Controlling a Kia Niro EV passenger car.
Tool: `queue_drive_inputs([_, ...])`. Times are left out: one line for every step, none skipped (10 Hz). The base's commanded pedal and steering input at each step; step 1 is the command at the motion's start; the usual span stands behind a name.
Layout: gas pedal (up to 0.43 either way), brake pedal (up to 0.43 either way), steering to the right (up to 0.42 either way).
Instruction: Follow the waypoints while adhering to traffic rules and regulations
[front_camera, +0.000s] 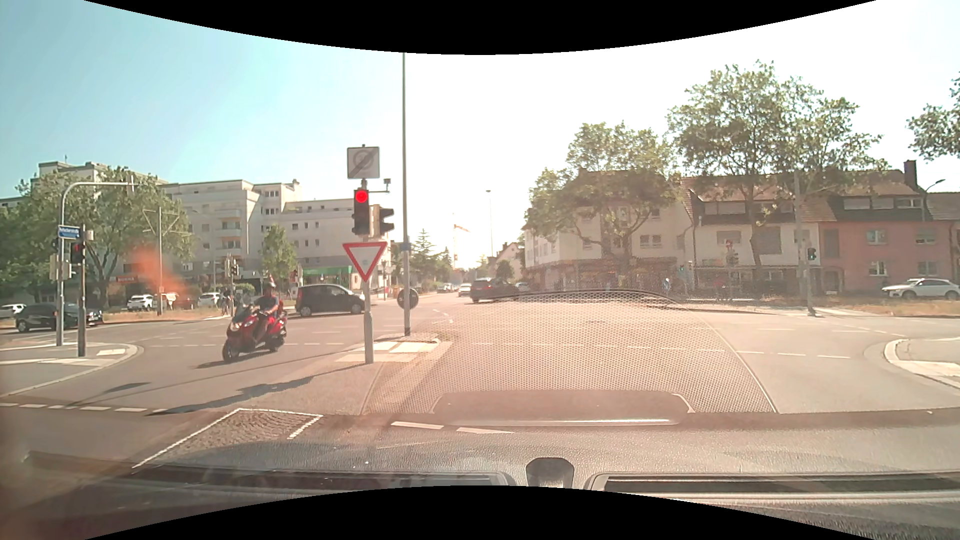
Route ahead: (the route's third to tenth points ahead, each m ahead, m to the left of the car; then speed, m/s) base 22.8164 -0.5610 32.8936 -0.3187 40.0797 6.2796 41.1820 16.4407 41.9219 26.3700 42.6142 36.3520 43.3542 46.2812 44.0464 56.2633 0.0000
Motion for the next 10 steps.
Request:
queue_drive_inputs([0.0,0.293,-0.001])
queue_drive_inputs([0.0,0.293,-0.001])
queue_drive_inputs([0.0,0.293,-0.001])
queue_drive_inputs([0.0,0.293,-0.001])
queue_drive_inputs([0.0,0.293,-0.001])
queue_drive_inputs([0.0,0.293,-0.002])
queue_drive_inputs([0.0,0.293,-0.001])
queue_drive_inputs([0.0,0.293,-0.001])
queue_drive_inputs([0.0,0.293,-0.001])
queue_drive_inputs([0.0,0.293,-0.002])
